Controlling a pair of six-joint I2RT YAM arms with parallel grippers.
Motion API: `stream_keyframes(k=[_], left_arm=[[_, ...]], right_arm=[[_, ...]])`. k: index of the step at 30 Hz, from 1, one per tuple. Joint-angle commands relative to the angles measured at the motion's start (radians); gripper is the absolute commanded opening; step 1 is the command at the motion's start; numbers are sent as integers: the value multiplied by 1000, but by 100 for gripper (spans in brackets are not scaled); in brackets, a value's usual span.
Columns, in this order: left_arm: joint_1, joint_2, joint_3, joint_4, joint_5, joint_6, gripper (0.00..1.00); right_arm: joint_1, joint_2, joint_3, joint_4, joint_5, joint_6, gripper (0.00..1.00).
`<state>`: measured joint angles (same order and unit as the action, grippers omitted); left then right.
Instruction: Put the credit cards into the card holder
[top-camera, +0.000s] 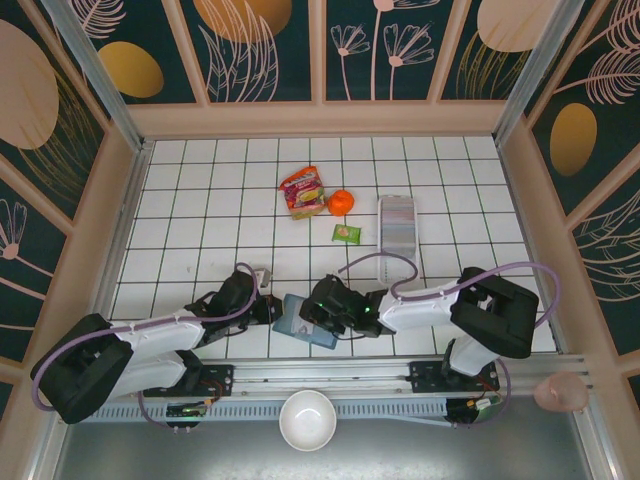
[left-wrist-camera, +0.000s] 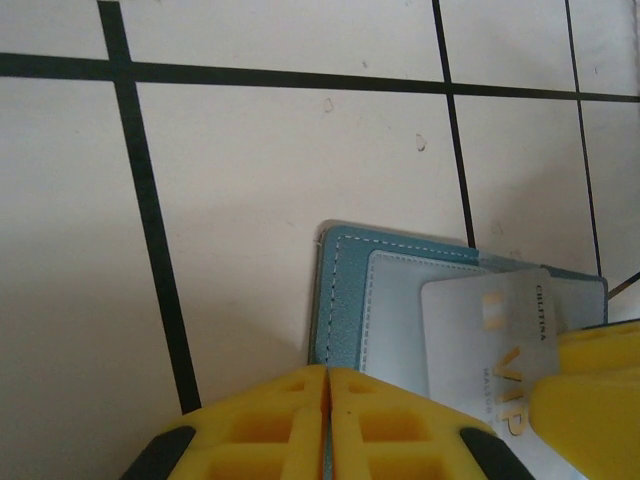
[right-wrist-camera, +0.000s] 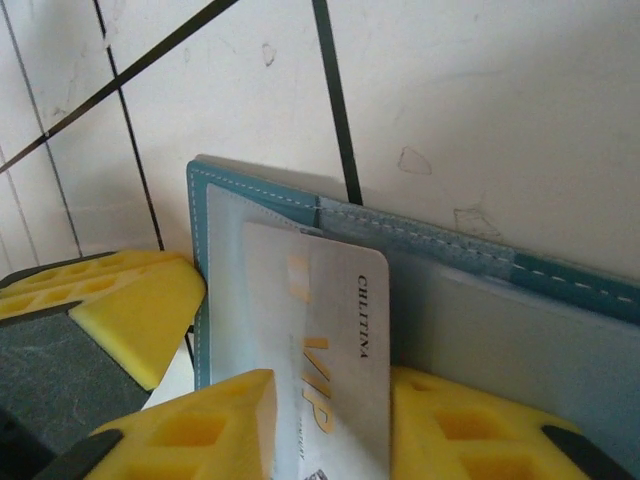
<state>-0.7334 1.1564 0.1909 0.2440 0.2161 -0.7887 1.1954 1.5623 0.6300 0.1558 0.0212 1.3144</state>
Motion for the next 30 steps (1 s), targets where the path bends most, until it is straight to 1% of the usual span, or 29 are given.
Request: stream_keyframes(k=[1, 3, 7, 9, 12, 14, 16, 18, 19, 30], left_arm=[[-8, 16, -15, -80, -4, 6, 9], [-8, 15, -14, -80, -4, 6, 9], [-9, 15, -13, -79, -4, 6, 9], [-9, 17, -11, -78, -3, 7, 9], [-9, 19, -12, -78, -1, 7, 9], [-10, 17, -12, -77, -1, 7, 9], [-9, 18, -12, -75, 0, 7, 9], [-9, 19, -14, -74, 0, 7, 9], [-11, 20, -13, -74, 2, 7, 9], [-10, 19, -21, -69, 5, 6, 9]], right_arm=[[15, 2, 44, -187, 63, -46, 41], [21, 2, 69, -232, 78, -61, 50], [29, -11, 103, -291, 98, -87, 50], [31, -17, 110, -297, 98, -92, 47], [35, -13, 123, -326, 101, -93, 39], [39, -10, 126, -335, 96, -94, 35], [46, -10, 129, -327, 88, -97, 30], [52, -1, 136, -323, 81, -103, 28], [53, 4, 141, -322, 78, -108, 25], [68, 51, 176, -313, 52, -124, 24]])
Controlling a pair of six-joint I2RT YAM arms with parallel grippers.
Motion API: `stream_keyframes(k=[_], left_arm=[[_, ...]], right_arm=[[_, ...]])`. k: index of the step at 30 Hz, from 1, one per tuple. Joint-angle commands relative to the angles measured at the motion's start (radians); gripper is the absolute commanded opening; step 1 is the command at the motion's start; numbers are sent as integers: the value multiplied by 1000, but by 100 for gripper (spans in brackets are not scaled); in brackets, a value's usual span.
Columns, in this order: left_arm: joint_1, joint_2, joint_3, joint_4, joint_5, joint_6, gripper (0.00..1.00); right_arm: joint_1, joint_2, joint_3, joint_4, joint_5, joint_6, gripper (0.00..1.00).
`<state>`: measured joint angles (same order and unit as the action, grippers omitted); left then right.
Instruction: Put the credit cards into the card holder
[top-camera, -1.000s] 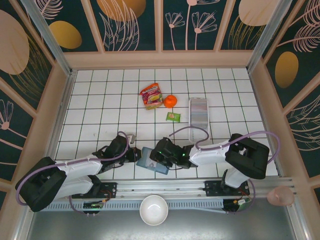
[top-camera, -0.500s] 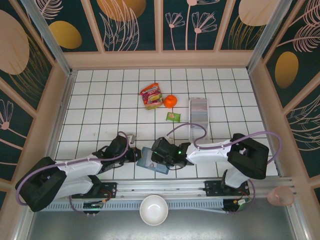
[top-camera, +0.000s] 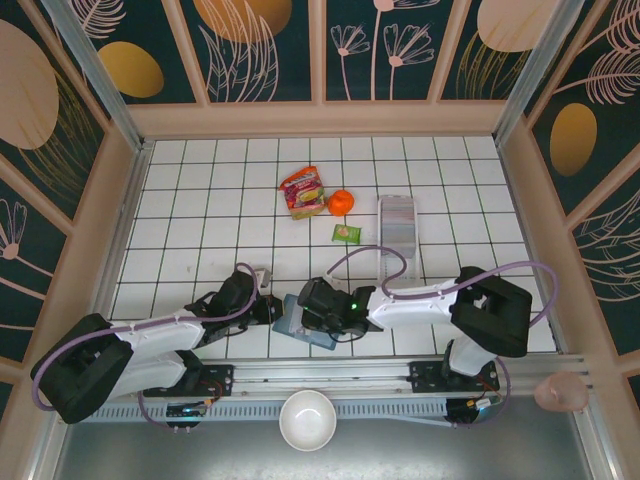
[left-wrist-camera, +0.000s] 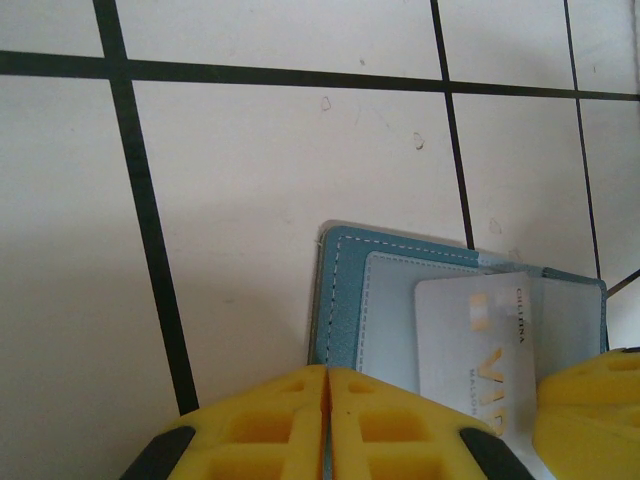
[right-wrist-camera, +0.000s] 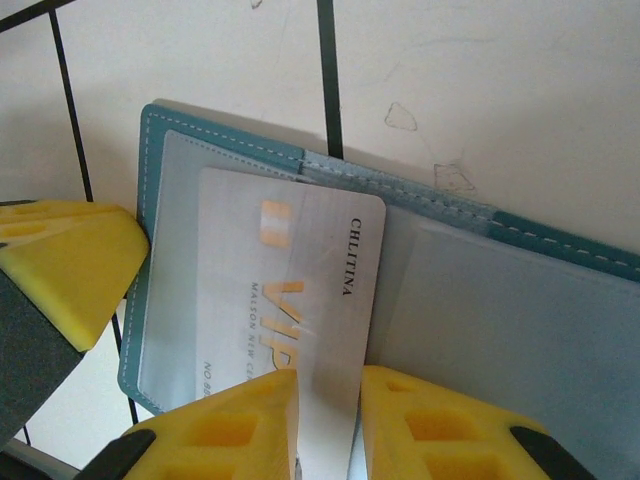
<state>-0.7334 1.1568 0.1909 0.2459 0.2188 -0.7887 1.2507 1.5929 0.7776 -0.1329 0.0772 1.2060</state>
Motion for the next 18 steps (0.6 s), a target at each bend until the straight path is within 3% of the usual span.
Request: stream_keyframes(k=[1, 18], left_arm=[[-12, 16, -21, -69, 2, 5, 9], [-12, 4, -29, -66, 5, -6, 9]], right_arm=[[12, 27, 32, -31, -7, -15, 24], [24, 113, 129, 19, -16, -66, 22]])
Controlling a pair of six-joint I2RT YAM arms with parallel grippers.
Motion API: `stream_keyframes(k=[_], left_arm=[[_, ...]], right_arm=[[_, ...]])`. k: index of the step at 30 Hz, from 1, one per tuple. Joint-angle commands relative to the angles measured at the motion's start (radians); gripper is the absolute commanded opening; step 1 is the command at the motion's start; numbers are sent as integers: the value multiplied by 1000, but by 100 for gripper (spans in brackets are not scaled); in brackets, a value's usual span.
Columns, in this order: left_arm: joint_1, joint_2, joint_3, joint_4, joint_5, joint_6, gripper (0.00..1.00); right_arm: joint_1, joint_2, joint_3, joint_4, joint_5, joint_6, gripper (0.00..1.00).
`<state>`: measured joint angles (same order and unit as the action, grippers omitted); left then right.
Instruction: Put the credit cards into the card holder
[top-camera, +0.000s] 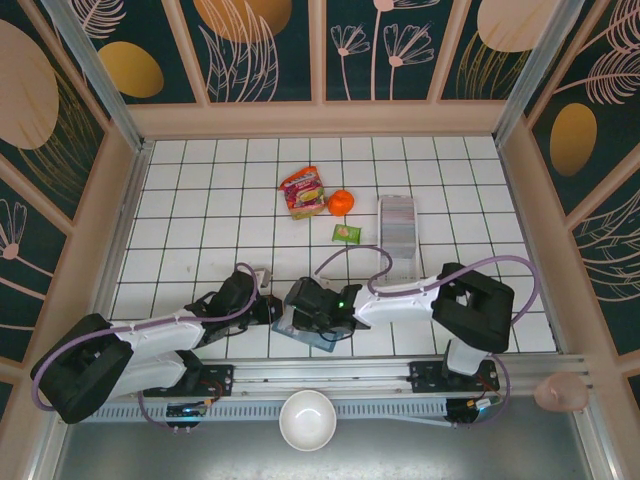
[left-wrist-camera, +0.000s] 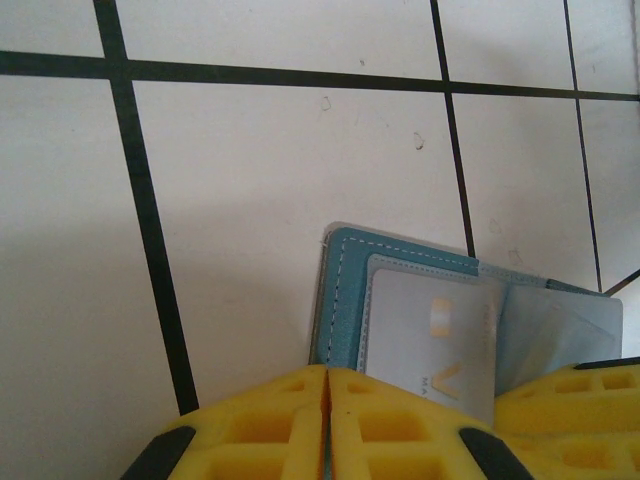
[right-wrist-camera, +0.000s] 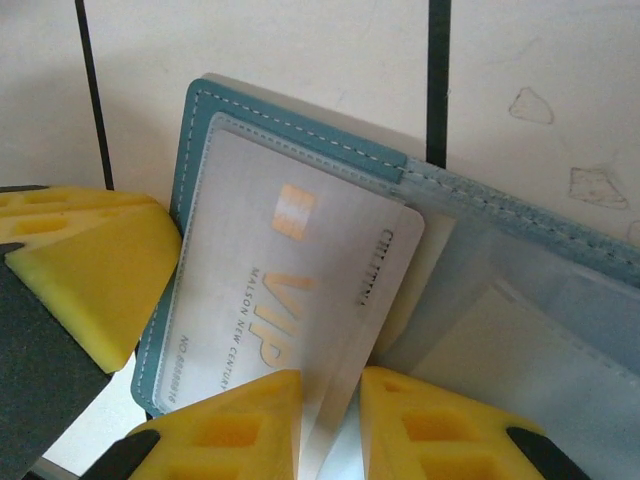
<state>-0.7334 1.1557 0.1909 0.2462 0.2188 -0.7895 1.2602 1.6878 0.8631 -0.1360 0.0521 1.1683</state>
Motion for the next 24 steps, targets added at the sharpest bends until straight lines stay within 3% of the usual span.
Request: stream_keyframes(k=[1, 15, 24], left_arm=[[-12, 5, -29, -68, 6, -4, 9], [-28, -20, -57, 10, 44, -80, 10], [-80, 31, -55, 157, 65, -185, 9]], right_arm=[[15, 16, 45, 23, 15, -31, 22], [-3, 24, -1, 154, 42, -47, 26], [-91, -14, -19, 82, 68, -134, 25]])
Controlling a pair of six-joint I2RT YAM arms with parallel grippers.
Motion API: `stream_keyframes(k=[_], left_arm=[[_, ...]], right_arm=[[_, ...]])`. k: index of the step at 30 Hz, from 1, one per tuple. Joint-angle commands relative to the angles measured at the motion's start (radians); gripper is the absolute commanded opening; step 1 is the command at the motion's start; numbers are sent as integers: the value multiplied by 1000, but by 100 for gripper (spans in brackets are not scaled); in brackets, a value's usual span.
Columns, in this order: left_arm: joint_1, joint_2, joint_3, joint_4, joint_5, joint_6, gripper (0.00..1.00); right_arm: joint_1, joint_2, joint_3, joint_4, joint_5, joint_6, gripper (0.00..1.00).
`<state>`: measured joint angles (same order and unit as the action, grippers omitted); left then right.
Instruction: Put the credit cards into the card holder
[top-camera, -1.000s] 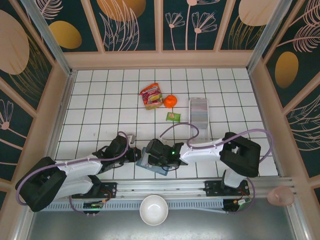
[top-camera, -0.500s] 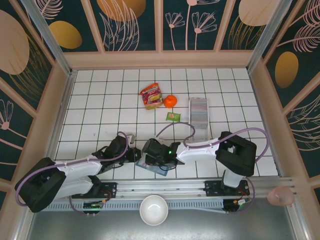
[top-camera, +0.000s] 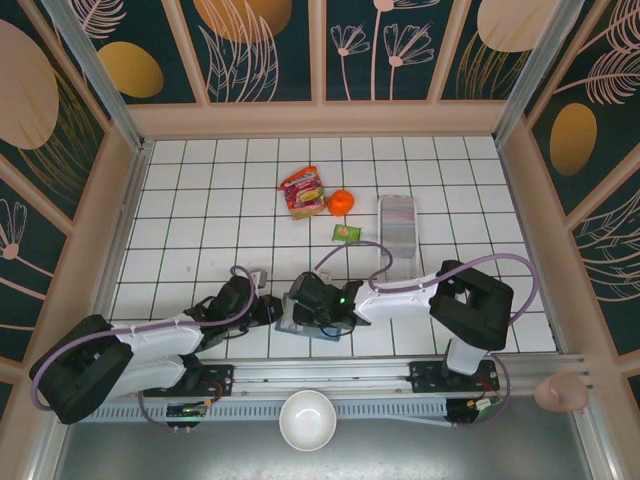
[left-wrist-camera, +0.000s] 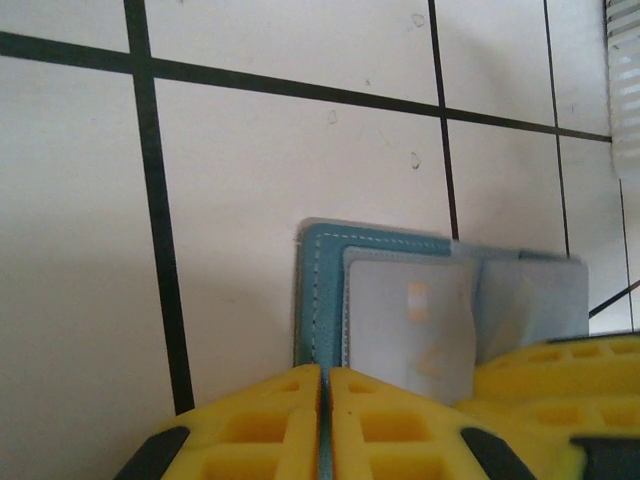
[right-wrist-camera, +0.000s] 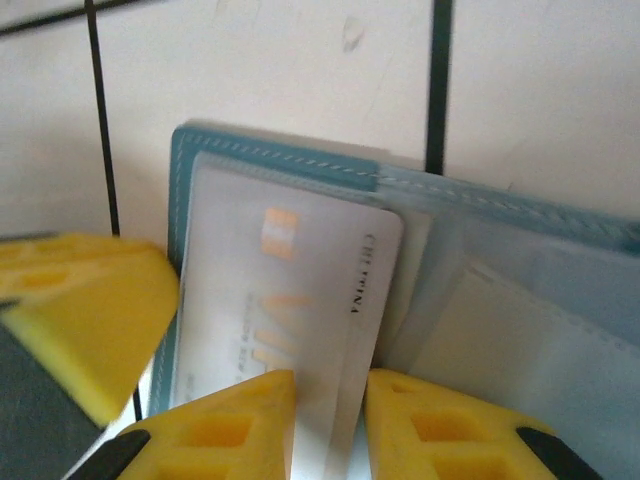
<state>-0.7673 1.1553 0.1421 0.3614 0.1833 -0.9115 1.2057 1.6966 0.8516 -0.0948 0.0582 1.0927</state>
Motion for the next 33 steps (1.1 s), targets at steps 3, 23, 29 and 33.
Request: stream_keyframes(k=[3, 23, 29, 33], left_arm=[[-72, 34, -2, 64, 115, -61, 10], [-71, -100, 164, -250, -114, -67, 14], [-72, -137, 160, -148, -2, -85, 14], [-71, -76, 163, -82, 61, -86, 11]], right_arm=[[-63, -32, -14, 39, 54, -85, 25], [-66, -198, -36, -119, 152, -108, 27], [-105, -276, -116, -163, 136, -90, 30], [-112, -320, -173, -158, 96, -58, 32]])
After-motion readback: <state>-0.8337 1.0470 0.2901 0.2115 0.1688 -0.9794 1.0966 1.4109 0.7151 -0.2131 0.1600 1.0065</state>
